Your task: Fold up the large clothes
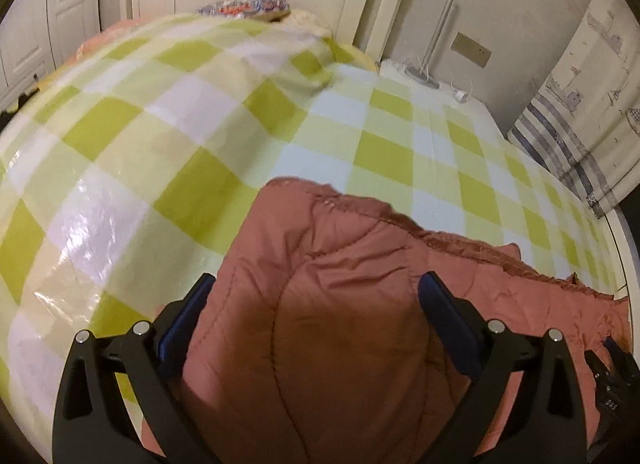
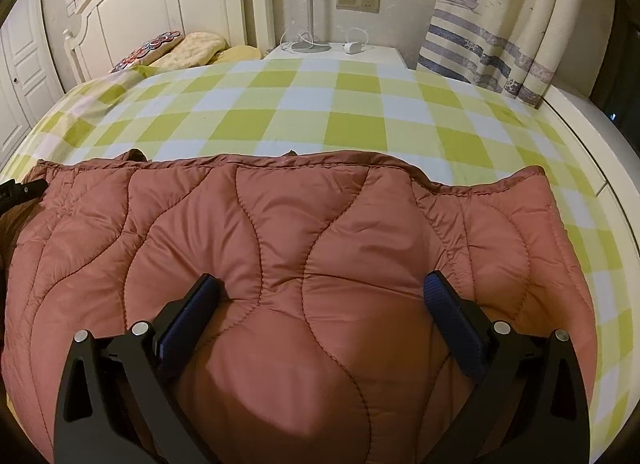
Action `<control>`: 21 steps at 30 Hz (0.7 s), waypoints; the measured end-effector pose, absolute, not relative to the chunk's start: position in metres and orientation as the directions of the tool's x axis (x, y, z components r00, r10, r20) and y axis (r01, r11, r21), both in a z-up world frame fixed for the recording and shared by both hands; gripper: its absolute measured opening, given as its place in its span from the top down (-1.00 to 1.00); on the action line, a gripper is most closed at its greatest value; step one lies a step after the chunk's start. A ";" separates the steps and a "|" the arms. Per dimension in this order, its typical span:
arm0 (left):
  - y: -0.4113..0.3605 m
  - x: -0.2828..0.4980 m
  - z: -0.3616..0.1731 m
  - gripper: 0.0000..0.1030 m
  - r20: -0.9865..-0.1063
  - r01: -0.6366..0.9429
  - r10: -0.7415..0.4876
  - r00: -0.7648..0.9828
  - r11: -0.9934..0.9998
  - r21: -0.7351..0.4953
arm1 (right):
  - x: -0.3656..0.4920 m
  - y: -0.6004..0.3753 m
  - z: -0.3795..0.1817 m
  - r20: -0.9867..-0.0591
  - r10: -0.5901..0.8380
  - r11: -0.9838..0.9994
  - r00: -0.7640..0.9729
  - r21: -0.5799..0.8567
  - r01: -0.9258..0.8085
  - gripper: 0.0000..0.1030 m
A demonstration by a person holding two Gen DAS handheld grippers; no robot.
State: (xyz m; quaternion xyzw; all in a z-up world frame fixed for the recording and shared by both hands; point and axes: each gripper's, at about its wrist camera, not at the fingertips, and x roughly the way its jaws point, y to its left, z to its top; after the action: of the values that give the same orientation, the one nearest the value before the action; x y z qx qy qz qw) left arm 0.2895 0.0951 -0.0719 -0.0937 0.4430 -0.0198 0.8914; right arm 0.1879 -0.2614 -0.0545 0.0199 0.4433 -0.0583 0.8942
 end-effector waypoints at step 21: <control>0.009 0.209 -0.073 -0.96 -0.746 0.238 -0.195 0.636 0.970 -0.050 | 0.185 -0.264 -0.046 -0.793 -0.052 0.991 0.607 0.033 0.129 -0.90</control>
State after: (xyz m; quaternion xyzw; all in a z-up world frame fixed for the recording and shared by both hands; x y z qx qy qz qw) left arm 0.2085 0.0094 -0.0727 0.0263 0.4093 -0.1198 0.9041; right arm 0.1853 -0.2637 -0.0460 0.0436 0.4404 -0.0506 0.8953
